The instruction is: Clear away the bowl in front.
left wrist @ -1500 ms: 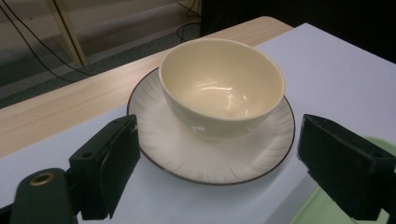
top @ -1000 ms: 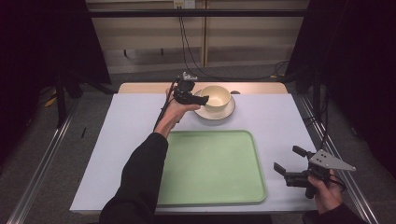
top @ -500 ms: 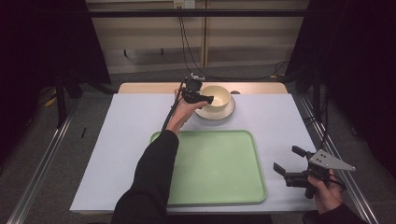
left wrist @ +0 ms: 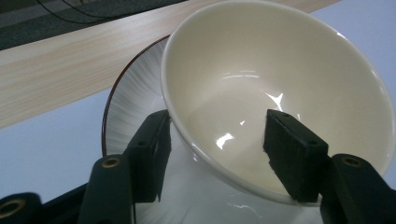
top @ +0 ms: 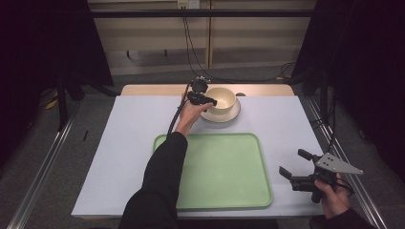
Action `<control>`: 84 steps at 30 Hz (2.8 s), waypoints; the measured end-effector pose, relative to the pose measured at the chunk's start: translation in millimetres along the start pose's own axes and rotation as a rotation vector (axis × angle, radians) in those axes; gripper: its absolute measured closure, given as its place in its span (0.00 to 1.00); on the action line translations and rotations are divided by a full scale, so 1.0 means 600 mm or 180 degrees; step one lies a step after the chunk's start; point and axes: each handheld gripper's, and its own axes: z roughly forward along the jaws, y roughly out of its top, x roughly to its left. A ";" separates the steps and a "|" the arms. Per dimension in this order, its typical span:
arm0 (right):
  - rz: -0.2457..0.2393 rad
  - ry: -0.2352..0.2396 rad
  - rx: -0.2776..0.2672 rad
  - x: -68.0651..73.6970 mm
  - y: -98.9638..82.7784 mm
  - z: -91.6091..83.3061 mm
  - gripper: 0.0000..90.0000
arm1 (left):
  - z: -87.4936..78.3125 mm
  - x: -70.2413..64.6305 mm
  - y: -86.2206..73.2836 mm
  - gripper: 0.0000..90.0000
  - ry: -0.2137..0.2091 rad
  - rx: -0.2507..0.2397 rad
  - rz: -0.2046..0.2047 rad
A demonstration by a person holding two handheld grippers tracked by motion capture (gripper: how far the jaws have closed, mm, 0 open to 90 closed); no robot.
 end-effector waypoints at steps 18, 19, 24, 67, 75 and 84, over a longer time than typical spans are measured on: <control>-0.0007 -0.0041 -0.0013 0.001 0.000 -0.002 0.02 | 0.007 0.015 0.003 0.62 0.0004 0.0440 -0.0129; -0.0035 -0.0029 -0.0005 0.000 0.000 -0.003 0.02 | 0.005 0.015 0.003 0.62 0.0013 0.0461 -0.0157; -0.0026 -0.0026 -0.0010 0.000 0.000 -0.004 0.02 | 0.010 0.015 0.004 0.70 -0.0034 0.0459 -0.0282; -0.0065 -0.0048 -0.0044 -0.001 0.001 -0.005 0.02 | -0.010 0.047 0.005 0.93 -0.0162 0.0399 -0.0867; -0.0062 -0.0029 -0.0047 0.000 0.001 -0.006 0.02 | -0.029 0.046 0.007 0.93 -0.0175 0.0350 -0.0847; -0.0065 -0.0038 -0.0051 0.000 0.002 -0.007 0.02 | -0.051 0.043 0.005 0.93 -0.0254 0.0304 -0.0772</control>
